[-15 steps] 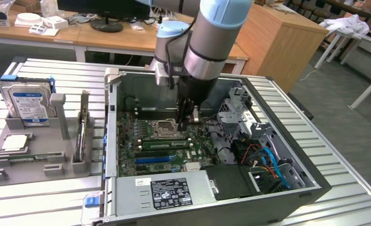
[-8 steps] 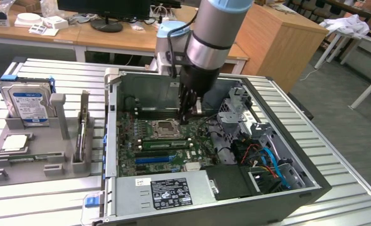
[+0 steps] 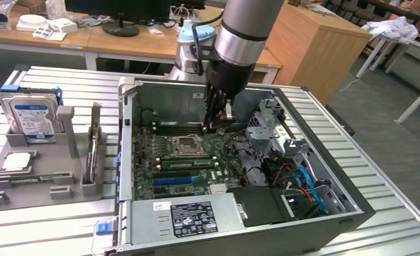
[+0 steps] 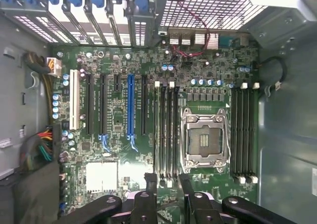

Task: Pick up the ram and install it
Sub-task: 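Insert the ram into the slot, then press down the ram until it locks into place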

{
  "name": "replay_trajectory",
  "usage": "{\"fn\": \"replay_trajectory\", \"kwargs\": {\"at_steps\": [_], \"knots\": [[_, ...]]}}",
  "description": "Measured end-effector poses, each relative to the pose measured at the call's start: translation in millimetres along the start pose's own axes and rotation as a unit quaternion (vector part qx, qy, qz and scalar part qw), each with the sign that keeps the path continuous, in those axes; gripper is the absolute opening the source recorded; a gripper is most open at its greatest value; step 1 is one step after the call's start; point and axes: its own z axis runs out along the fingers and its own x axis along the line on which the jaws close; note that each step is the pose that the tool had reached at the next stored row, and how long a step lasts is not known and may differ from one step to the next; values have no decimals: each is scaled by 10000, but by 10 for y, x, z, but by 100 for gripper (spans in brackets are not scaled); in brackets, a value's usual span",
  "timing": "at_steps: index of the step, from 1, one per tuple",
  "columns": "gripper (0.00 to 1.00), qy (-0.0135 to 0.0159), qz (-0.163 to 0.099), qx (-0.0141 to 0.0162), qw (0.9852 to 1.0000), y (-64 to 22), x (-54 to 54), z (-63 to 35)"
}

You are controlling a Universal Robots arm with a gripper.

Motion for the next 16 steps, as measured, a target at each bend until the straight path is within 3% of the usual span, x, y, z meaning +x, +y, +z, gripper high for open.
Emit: {"fn": "replay_trajectory", "kwargs": {"at_steps": [10,16], "knots": [[31,0,0,3,10000,1,-14,-157],[31,0,0,4,10000,1,-15,-164]]}}
